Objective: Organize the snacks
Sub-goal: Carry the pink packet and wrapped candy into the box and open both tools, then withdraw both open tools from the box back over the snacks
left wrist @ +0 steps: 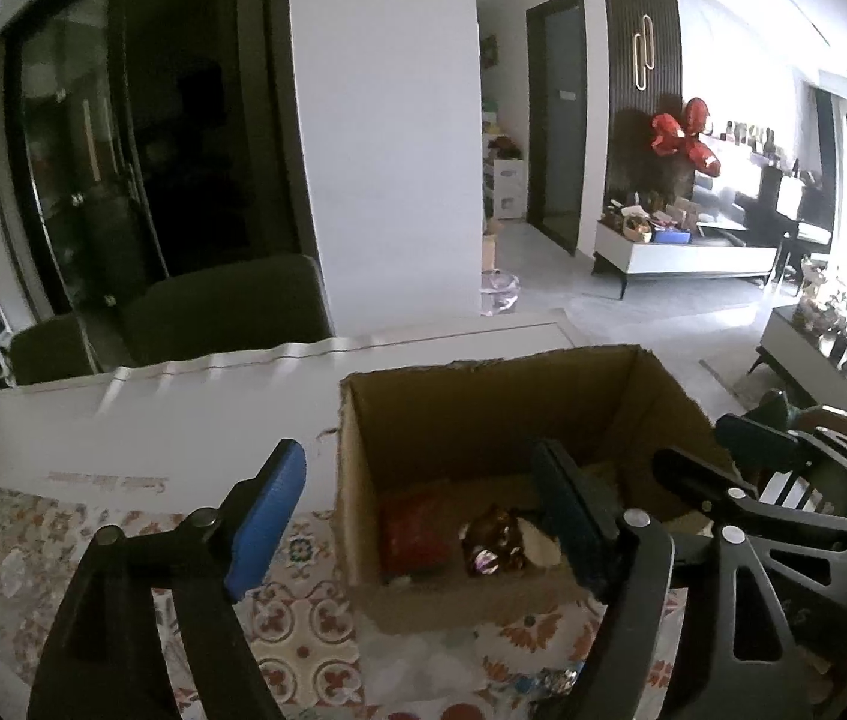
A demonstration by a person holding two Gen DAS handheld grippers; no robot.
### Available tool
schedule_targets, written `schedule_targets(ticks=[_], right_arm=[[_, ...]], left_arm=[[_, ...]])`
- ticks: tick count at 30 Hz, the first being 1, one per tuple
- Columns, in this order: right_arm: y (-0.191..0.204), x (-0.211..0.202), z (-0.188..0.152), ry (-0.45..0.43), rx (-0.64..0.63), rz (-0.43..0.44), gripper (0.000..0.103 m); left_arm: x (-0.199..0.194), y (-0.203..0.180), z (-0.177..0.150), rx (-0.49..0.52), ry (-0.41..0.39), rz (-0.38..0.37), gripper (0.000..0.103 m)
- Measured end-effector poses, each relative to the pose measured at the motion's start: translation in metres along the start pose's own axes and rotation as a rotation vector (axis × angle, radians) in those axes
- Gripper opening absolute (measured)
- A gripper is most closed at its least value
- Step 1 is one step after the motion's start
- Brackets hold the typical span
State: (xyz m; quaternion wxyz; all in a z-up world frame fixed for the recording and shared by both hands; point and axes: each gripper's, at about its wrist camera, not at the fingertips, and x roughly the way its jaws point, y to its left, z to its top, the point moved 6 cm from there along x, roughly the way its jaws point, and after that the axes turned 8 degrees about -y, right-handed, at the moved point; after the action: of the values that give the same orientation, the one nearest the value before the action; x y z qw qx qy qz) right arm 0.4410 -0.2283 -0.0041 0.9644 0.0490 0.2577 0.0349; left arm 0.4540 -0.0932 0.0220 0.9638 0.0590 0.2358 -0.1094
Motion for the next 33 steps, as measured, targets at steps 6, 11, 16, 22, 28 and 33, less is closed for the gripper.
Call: schedule_targets(ticks=[6,11,16,22,28,33], right_arm=[[0.01,-0.024,-0.009,-0.03,-0.013,-0.001,0.055],[0.017,-0.043,-0.02,-0.046,-0.002,0.014,0.054],[0.022,-0.055,-0.035,-0.035,0.014,0.027,0.054],[0.025,-0.062,-0.06,-0.004,0.017,0.013,0.054],[0.029,-0.069,-0.079,0.008,0.02,0.009,0.054],[0.036,-0.073,-0.096,0.017,0.014,0.008,0.055]], left_arm=[[-0.031,0.006,-0.007,0.007,-0.037,0.031,0.088],[-0.055,0.012,-0.015,0.013,-0.059,0.058,0.095],[-0.069,0.013,-0.028,0.025,-0.056,0.076,0.099],[-0.084,0.017,-0.051,0.025,-0.047,0.101,0.099],[-0.094,0.023,-0.078,0.002,-0.023,0.103,0.099],[-0.097,0.024,-0.096,-0.02,0.005,0.106,0.099]])
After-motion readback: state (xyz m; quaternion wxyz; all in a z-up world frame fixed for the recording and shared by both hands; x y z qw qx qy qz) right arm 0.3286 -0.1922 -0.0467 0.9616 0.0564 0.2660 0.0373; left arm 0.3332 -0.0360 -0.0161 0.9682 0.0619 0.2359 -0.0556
